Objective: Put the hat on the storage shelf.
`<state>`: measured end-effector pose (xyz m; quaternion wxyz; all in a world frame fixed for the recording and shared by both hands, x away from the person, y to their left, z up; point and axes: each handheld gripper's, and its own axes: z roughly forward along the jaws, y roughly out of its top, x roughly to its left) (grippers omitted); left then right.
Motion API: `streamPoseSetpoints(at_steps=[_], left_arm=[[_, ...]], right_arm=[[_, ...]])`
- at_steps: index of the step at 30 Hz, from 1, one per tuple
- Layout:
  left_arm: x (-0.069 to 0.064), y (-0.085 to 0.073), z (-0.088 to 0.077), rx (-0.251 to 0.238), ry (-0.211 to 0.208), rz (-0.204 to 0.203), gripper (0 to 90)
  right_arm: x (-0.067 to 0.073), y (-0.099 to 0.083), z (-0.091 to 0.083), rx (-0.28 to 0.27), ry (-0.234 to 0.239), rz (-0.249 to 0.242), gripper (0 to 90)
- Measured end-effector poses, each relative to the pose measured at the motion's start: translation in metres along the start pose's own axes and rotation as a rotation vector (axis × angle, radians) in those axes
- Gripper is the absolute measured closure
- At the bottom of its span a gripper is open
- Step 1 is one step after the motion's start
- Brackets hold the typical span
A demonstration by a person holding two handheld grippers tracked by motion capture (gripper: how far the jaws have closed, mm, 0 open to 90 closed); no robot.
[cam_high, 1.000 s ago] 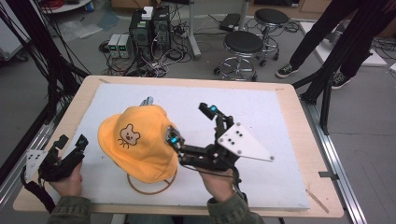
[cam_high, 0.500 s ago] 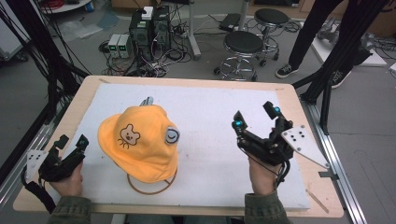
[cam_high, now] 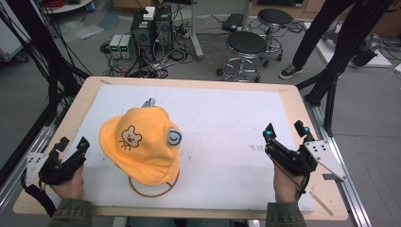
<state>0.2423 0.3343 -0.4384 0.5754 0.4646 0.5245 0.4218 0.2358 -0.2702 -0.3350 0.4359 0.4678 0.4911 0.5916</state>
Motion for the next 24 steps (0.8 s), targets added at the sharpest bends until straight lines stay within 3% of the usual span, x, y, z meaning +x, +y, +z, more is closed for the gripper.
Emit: streamPoseSetpoints(at_steps=[4, 10, 16, 24], left_arm=[[-0.001, 0.000, 0.000, 0.001, 0.000, 0.009, 28.5], [-0.001, 0.000, 0.000, 0.003, 0.001, 0.012, 28.5], [-0.001, -0.001, 0.001, 0.004, 0.003, 0.012, 28.4], [-0.003, -0.002, 0.003, 0.009, -0.004, 0.021, 28.4]], right_arm=[[-0.007, -0.014, 0.002, 0.030, -0.042, -0.002, 9.9], [-0.015, -0.041, 0.009, 0.102, -0.066, 0.014, 10.0], [-0.019, -0.063, 0.011, 0.130, -0.099, 0.016, 10.3], [-0.021, -0.075, 0.015, 0.163, -0.120, 0.003, 10.2]])
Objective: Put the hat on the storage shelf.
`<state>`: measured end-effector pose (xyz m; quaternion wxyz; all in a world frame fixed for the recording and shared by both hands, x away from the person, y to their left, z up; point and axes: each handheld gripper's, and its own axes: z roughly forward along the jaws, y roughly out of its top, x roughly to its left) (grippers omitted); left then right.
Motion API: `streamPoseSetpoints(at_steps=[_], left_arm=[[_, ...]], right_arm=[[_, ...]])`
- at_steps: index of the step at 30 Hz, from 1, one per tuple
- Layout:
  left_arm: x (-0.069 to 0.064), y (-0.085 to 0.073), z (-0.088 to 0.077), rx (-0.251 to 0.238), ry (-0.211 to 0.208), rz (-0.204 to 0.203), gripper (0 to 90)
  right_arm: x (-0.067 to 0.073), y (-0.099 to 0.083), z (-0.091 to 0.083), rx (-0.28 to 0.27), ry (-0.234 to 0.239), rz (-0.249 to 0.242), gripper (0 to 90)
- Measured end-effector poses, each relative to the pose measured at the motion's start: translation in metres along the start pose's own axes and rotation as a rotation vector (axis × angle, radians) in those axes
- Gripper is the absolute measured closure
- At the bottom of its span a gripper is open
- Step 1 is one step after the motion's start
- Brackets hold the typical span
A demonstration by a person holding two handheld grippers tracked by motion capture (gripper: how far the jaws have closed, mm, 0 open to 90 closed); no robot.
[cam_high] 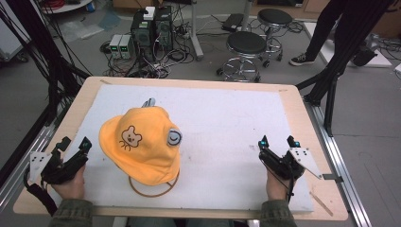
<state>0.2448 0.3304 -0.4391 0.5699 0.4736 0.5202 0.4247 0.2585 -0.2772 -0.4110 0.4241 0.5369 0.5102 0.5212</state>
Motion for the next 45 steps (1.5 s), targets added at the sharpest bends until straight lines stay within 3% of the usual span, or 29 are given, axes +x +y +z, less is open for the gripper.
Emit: streamPoseSetpoints(at_steps=[45], left_arm=[[-0.0032, -0.0028, 0.0049, 0.021, -0.024, -0.017, 28.4]], right_arm=[[-0.0003, -0.0092, 0.0030, 0.059, 0.021, 0.004, 10.3]])
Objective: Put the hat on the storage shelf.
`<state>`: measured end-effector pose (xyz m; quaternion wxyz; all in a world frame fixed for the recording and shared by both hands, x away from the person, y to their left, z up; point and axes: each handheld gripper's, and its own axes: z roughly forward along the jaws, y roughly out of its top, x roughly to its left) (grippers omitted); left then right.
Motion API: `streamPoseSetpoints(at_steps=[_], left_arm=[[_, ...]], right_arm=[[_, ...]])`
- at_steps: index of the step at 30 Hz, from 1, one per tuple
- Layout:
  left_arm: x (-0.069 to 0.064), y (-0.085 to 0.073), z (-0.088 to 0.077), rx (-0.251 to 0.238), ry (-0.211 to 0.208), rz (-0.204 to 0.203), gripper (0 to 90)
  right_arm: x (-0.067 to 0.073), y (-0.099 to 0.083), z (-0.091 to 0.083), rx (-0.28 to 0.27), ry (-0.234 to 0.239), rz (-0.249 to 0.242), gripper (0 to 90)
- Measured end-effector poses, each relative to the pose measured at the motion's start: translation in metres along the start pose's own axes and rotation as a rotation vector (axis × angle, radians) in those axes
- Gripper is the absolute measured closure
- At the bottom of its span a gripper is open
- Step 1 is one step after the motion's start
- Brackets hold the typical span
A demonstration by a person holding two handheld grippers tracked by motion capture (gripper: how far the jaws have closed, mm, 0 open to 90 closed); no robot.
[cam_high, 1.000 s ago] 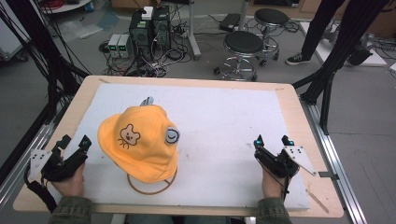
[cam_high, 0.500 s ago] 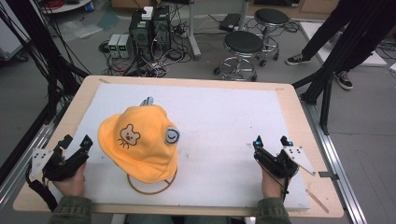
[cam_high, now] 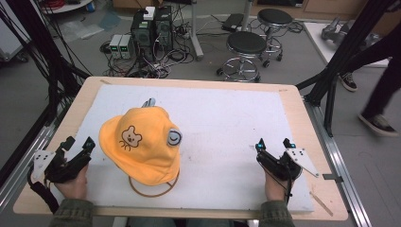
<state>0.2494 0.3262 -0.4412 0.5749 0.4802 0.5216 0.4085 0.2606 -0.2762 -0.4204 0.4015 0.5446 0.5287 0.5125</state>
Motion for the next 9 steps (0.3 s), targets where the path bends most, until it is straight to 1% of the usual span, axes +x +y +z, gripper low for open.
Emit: streamPoseSetpoints(at_steps=[9], left_arm=[[0.0001, -0.0001, 0.0004, 0.000, -0.001, -0.001, 28.4]], right_arm=[[-0.0004, -0.0009, 0.0007, 0.004, -0.002, 0.001, 10.3]])
